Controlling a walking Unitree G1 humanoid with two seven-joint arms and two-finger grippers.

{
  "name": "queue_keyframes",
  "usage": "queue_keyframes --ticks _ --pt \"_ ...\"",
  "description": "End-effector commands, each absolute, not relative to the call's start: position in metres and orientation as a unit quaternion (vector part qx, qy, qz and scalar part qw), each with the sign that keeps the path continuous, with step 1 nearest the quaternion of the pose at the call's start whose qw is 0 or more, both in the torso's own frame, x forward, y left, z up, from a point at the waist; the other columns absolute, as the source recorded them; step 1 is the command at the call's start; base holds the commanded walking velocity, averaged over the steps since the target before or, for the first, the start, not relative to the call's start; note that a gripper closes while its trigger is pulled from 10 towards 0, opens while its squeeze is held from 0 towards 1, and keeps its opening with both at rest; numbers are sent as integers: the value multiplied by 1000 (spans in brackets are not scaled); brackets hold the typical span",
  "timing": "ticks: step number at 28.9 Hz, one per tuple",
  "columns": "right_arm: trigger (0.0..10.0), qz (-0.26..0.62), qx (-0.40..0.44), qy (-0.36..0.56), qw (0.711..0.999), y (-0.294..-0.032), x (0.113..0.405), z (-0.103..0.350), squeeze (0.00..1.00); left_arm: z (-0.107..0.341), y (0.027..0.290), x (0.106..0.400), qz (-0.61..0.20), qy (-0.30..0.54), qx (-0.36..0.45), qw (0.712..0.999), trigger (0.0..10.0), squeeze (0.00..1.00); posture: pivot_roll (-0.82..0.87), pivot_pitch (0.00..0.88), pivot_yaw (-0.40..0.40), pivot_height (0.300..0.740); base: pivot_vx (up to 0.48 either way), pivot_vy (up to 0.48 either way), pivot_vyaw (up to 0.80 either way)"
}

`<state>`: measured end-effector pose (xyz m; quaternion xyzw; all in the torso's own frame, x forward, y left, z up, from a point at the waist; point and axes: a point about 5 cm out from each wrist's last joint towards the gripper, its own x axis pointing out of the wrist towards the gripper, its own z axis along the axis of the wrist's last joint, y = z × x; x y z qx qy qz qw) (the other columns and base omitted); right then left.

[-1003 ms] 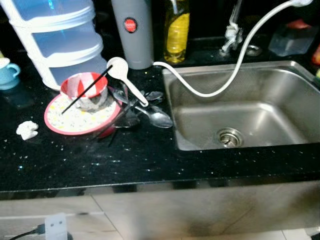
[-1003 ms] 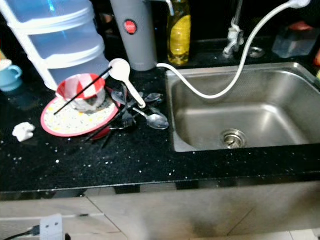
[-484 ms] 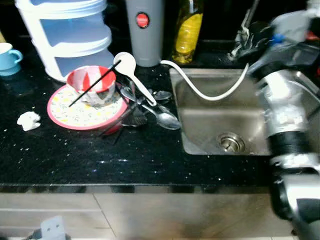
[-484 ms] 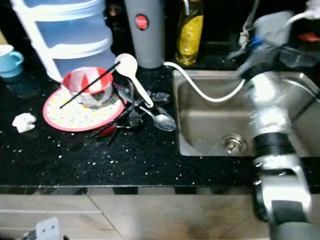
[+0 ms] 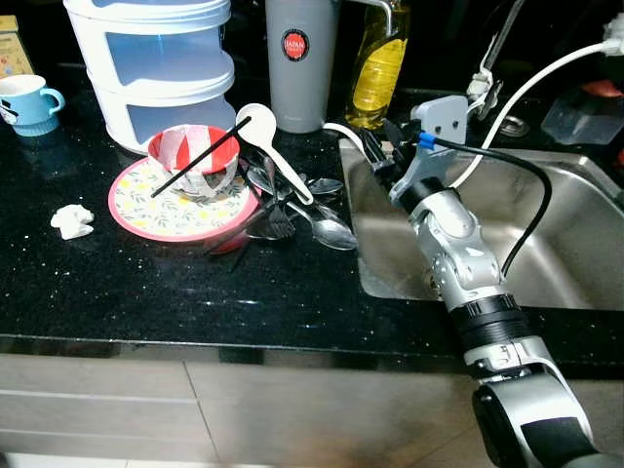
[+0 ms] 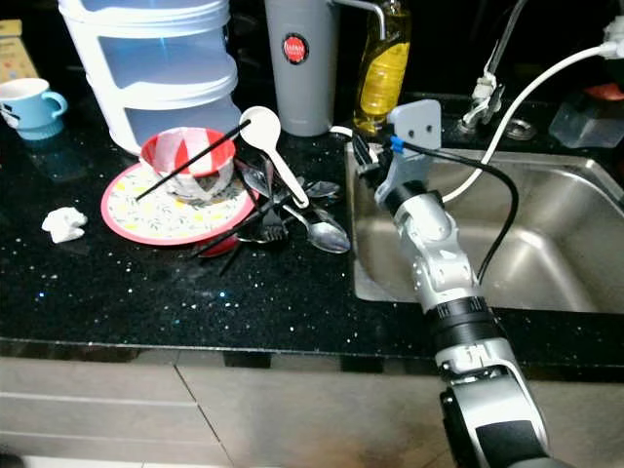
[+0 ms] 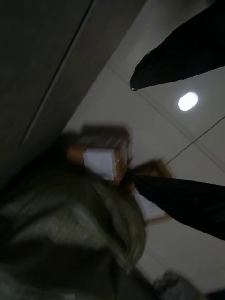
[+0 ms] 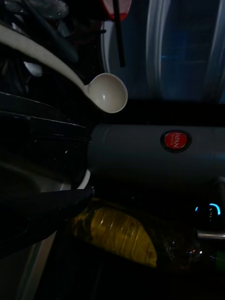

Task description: Kitchen organization

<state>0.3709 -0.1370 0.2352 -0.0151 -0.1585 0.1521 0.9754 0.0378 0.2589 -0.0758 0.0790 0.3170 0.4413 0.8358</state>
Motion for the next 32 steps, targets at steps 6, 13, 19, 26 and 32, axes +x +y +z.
queue_keyframes --ticks 6,13,19,26,32 --pt "10000 153 -14 -144 978 -134 373 236 0 -57 268 19 512 257 134 809 10000 0 184 23 -124 740 0 0 0" --pt "10000 166 -17 -136 977 -129 375 234 0 8 279 54 561 104 160 806 10000 0 194 31 -144 740 0 0 0" --pt "10000 170 -19 -131 976 -128 376 234 0 99 268 116 545 -42 201 813 10000 0 189 28 -149 740 0 0 0" --pt "10000 170 -21 -131 977 -128 377 234 0 161 239 151 478 -164 259 823 10000 0 181 21 -144 740 0 0 0" --pt "10000 168 -20 -128 977 -128 378 231 0 198 198 189 338 -216 269 876 10000 0 183 18 -144 740 0 0 0"
